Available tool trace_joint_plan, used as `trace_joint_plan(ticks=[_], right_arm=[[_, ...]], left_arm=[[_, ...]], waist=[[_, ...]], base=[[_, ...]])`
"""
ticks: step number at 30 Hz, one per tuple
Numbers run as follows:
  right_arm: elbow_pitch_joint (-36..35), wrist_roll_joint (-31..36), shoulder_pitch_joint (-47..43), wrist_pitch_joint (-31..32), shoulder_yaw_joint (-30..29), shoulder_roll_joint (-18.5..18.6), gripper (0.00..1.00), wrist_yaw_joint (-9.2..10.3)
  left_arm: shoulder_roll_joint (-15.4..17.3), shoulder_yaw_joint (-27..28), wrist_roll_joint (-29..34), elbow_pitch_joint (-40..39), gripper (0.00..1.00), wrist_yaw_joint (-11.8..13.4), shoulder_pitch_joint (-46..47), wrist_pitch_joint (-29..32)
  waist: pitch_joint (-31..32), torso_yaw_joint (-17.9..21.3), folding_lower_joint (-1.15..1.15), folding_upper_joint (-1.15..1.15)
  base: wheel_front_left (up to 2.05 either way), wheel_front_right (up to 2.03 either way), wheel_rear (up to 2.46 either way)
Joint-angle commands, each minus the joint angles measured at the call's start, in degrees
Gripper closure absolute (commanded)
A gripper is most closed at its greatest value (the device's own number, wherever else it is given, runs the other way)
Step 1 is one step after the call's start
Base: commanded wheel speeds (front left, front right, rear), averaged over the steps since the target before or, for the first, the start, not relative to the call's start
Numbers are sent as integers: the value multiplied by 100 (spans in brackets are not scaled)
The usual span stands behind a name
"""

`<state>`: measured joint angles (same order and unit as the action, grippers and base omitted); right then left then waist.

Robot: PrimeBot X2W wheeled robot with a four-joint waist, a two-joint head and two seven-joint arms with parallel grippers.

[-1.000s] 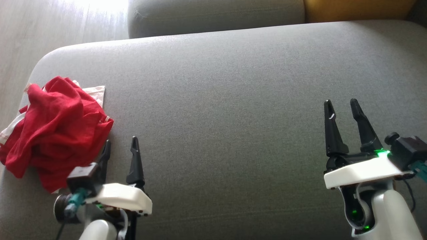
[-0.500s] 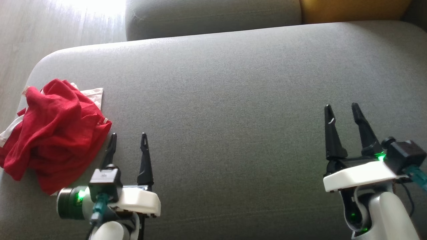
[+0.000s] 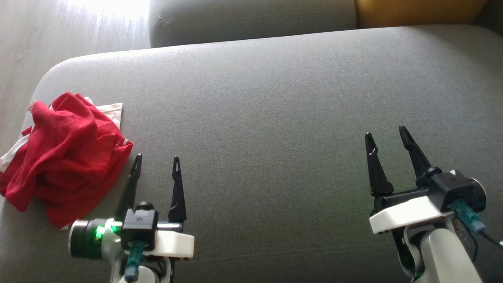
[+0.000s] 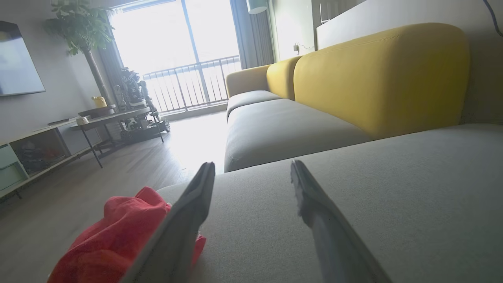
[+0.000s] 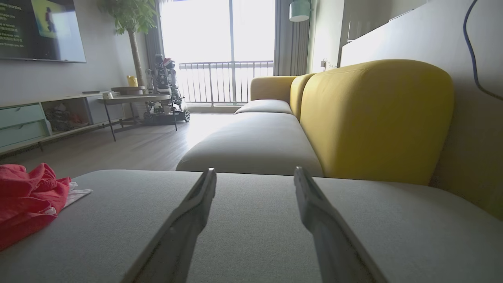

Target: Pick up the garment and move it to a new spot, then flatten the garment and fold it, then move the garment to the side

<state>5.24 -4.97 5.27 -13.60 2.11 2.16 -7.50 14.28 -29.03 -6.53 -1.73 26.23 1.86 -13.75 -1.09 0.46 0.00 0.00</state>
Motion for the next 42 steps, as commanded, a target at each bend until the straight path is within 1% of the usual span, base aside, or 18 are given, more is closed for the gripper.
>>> trace_joint_plan(ticks=[1, 4, 9, 13, 21, 26, 27, 31, 35, 42], right_arm=[[-201, 164, 260, -86, 152, 70, 0, 1], [-213, 118, 276, -137, 130, 72, 0, 1], [-146, -105, 289, -140, 120, 72, 0, 1], [-49, -326, 305, -140, 64, 72, 0, 1], [103, -493, 315, -140, 55, 72, 0, 1], [249, -522, 323, -140, 63, 72, 0, 1], [249, -522, 323, -140, 63, 72, 0, 1], [328, -502, 338, -140, 65, 72, 0, 1], [359, -496, 347, -140, 63, 72, 0, 1], [299, -505, 356, -140, 30, 72, 0, 1]], left_arm=[[128, 150, 216, -182, 0, 75, 284, -71], [125, 150, 407, -191, 0, 123, 277, -122], [-54, 364, 152, -213, 0, -85, 208, -125], [-307, 671, -172, -189, 0, -431, 92, -125], [-664, 1131, -214, 3, 0, -1081, -37, -125], [-823, 1333, -167, 233, 0, -1397, -101, -125], [-823, 1333, -167, 233, 0, -1397, -101, -125], [-912, 1422, -104, 462, 0, -1572, -124, -125], [-998, 1554, -139, 676, 0, -1633, -136, -125], [-1084, 1709, -109, 785, 0, -1752, -134, -125]], waist=[[2, -2, 0, 0], [5, 1, 0, 0], [4, 8, 0, 0], [3, 10, 0, 0], [-8, 19, 0, 0], [4, 29, 0, 0], [4, 29, 0, 0], [11, 32, 0, 0], [20, 36, 0, 0], [29, 52, 0, 0]], base=[[0, 0, 0], [0, 0, 0], [0, 0, 0], [0, 0, 0], [0, 0, 0], [0, 0, 0], [0, 0, 0], [0, 0, 0], [0, 0, 0], [0, 0, 0]])
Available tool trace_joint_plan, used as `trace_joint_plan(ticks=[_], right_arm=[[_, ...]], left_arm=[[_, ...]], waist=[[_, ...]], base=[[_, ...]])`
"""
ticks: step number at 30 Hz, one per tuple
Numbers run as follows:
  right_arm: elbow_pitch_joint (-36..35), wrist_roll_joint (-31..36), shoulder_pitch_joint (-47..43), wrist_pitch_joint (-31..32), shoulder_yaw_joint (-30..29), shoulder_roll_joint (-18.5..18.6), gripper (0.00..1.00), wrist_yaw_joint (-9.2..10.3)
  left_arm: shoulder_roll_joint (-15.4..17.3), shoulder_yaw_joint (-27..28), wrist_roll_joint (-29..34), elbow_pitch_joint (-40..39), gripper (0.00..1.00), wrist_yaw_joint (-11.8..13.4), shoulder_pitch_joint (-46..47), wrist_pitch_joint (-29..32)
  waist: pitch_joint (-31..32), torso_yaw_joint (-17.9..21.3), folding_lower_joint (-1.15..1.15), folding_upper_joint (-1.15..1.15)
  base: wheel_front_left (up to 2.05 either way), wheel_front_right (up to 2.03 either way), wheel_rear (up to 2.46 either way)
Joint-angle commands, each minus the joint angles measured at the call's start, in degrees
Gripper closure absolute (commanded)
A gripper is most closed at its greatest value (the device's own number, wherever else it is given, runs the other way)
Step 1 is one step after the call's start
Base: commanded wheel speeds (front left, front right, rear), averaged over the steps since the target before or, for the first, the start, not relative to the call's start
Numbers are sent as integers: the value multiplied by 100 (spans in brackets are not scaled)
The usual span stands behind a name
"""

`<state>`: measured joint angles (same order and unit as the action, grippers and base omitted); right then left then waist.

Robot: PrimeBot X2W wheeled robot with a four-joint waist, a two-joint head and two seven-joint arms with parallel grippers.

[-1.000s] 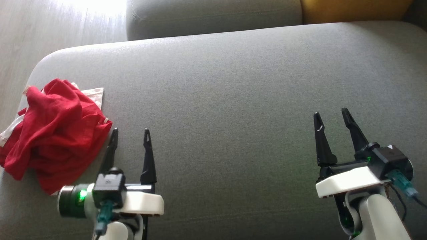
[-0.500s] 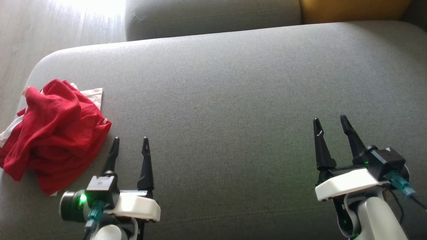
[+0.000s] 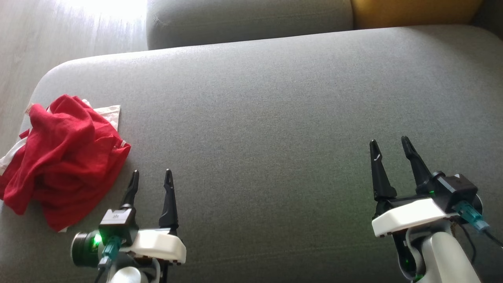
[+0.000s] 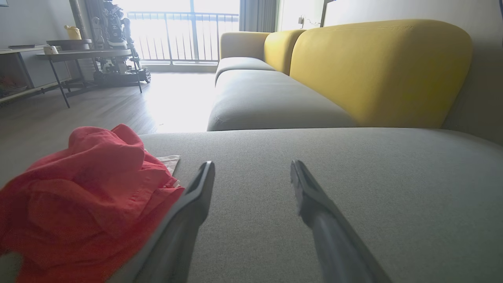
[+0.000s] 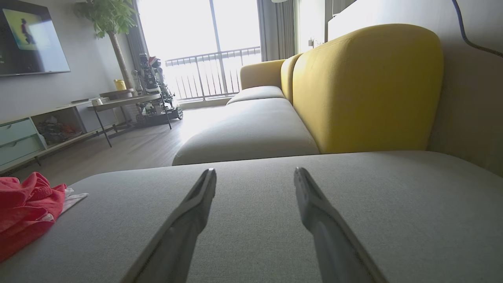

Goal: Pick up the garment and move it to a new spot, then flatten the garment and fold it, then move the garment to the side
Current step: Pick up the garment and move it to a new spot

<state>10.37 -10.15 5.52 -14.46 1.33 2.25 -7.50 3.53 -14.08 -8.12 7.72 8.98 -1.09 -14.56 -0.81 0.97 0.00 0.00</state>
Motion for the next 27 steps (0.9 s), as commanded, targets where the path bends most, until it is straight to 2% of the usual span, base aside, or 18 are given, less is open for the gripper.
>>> trace_joint_plan(ticks=[1, 7, 13, 18, 27], right_arm=[[-214, 14, 330, -54, 111, 63, 0, 1], [-207, 13, 334, -54, 113, 63, 0, 1], [-264, -6, 282, -54, 123, 63, 0, 1], [-336, -48, 238, -54, 184, 63, 0, 1], [-345, -69, 139, -54, 317, 63, 0, 1]], left_arm=[[-16, 225, 64, -154, 0, -40, 163, -44], [-43, 264, 121, -106, 0, -114, 175, -44], [-57, 276, 178, -67, 0, -148, 188, -44], [-61, 311, 196, -85, 0, -140, 191, -44], [-64, 462, 229, -166, 0, -124, 113, -44]], waist=[[-1, 5, 0, 0], [-3, 10, 0, 0], [10, -202, 0, 0], [-17, -586, 0, 0], [55, -1502, 0, 0]], base=[[0, 0, 0], [0, 0, 0], [0, 0, 0], [0, 0, 0], [0, 0, 0]])
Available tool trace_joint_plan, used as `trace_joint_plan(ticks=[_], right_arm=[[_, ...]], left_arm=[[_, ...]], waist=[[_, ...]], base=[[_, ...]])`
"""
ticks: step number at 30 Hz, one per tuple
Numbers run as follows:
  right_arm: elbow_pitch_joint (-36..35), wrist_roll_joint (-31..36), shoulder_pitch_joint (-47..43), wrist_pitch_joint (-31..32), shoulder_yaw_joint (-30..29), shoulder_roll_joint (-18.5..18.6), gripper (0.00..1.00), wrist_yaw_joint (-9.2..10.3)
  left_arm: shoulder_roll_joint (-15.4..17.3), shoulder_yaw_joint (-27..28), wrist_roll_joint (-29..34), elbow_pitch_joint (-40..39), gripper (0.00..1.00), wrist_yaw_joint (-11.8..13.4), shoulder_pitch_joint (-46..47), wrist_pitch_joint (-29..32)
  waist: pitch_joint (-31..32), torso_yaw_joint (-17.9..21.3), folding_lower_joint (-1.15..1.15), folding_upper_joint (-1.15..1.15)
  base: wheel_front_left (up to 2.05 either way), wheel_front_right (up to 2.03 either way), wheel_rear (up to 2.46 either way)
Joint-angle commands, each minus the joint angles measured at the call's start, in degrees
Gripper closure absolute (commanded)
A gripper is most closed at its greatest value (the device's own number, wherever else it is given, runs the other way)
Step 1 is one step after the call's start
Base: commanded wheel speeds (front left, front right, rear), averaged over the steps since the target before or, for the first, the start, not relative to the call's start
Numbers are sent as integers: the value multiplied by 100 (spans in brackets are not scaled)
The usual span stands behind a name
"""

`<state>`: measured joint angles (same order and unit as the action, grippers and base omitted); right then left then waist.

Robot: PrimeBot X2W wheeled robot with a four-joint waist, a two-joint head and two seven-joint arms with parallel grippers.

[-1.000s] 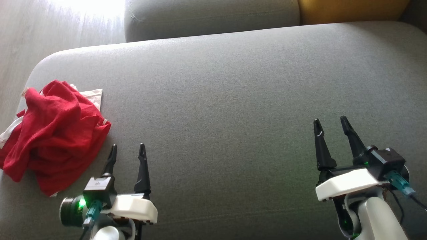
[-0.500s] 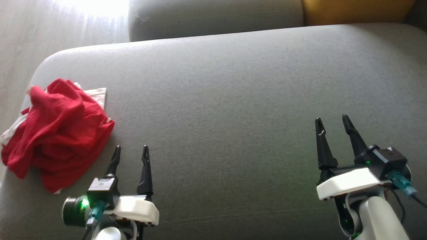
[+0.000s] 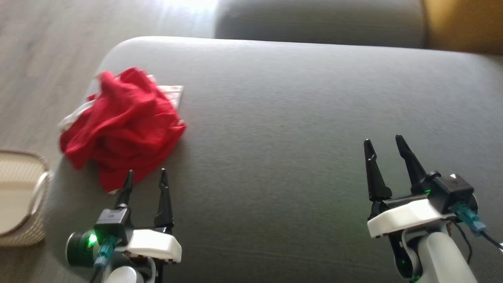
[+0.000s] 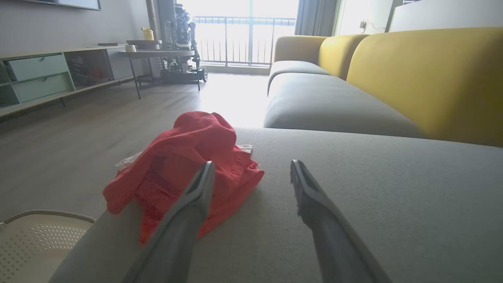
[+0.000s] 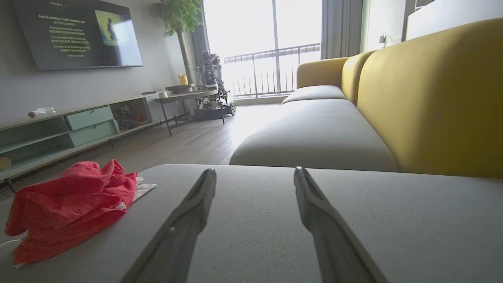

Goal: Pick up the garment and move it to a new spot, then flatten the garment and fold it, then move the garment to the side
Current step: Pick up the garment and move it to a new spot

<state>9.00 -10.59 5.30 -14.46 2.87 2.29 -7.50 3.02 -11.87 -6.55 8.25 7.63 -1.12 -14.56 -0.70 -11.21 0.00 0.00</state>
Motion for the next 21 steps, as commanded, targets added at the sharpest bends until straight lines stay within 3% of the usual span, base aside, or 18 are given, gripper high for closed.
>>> trace_joint_plan(ticks=[1, 3, 13, 21], right_arm=[[-209, -25, 162, -54, 164, 59, 0, 1], [-200, -45, 127, -54, 182, 59, 0, 1], [-162, -189, 38, -54, 308, 59, 0, 1], [-151, -219, 117, -54, 480, 59, 0, 1]], left_arm=[[-12, 241, 71, -219, 0, 11, 115, -44], [-13, 276, 120, -252, 0, -3, 62, -44], [-13, 351, 189, -362, 0, -72, -69, -44], [-13, 488, 228, -520, 0, -52, -151, -44]], waist=[[45, -284, 0, 0], [90, -590, 0, 0], [175, -1336, 0, 0], [60, -1656, 0, 0]], base=[[0, 0, 0], [0, 0, 0], [0, 0, 0], [0, 0, 0]])
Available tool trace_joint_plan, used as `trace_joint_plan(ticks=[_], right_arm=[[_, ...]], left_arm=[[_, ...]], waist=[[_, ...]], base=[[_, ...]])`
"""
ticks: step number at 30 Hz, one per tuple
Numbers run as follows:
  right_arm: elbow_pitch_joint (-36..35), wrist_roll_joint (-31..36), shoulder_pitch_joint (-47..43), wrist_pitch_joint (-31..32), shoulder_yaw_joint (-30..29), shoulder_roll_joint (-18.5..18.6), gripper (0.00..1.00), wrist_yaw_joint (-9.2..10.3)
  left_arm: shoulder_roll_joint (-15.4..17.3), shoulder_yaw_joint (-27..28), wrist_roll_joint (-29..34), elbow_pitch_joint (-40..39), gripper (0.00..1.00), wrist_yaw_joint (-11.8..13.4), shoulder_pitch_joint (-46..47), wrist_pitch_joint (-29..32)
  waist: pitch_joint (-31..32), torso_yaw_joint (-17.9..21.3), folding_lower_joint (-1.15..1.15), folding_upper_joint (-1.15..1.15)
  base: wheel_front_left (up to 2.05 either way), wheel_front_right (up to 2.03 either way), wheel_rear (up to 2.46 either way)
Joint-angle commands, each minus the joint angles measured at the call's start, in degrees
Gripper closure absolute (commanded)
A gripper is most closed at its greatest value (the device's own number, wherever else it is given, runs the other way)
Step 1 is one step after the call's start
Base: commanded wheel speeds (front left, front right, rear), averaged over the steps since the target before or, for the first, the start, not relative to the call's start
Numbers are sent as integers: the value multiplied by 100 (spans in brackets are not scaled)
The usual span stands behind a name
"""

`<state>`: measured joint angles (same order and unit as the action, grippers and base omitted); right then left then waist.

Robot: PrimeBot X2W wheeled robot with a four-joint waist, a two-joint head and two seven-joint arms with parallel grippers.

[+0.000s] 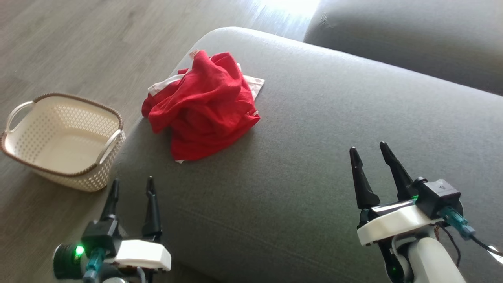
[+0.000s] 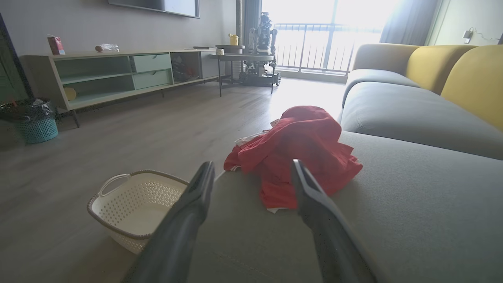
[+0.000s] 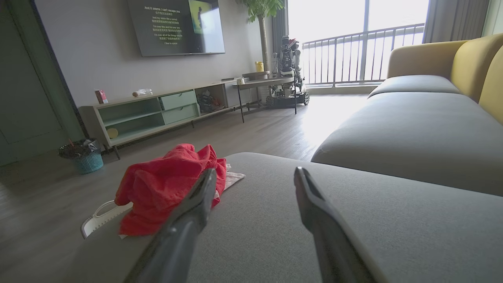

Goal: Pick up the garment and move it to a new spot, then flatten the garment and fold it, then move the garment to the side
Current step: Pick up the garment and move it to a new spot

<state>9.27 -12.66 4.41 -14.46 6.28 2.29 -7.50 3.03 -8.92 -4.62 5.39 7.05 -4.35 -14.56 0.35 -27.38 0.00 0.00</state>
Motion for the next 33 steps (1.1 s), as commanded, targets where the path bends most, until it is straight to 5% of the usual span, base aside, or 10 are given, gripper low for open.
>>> trace_joint_plan(ticks=[1, 15, 26, 33], right_arm=[[-163, -8, 223, -54, 160, 59, 0, 1], [-39, -72, 368, -54, 343, 59, 0, 1], [-228, 140, 379, -54, 141, 59, 0, 1], [-577, 582, 727, -53, 5, 59, 0, 1]], left_arm=[[-14, 217, 13, -274, 0, 26, 167, -44], [-15, 293, -187, -468, 0, 152, 133, -44], [24, 477, -298, -521, 0, -324, 430, -44], [374, 663, -490, -351, 0, -876, 1254, -44]], waist=[[-60, -53, 0, 0], [-59, -84, 0, 0], [-425, 207, 0, 0], [-1063, 663, 0, 0]], base=[[0, 0, 0], [0, 0, 0], [0, 0, 0], [0, 0, 0]])
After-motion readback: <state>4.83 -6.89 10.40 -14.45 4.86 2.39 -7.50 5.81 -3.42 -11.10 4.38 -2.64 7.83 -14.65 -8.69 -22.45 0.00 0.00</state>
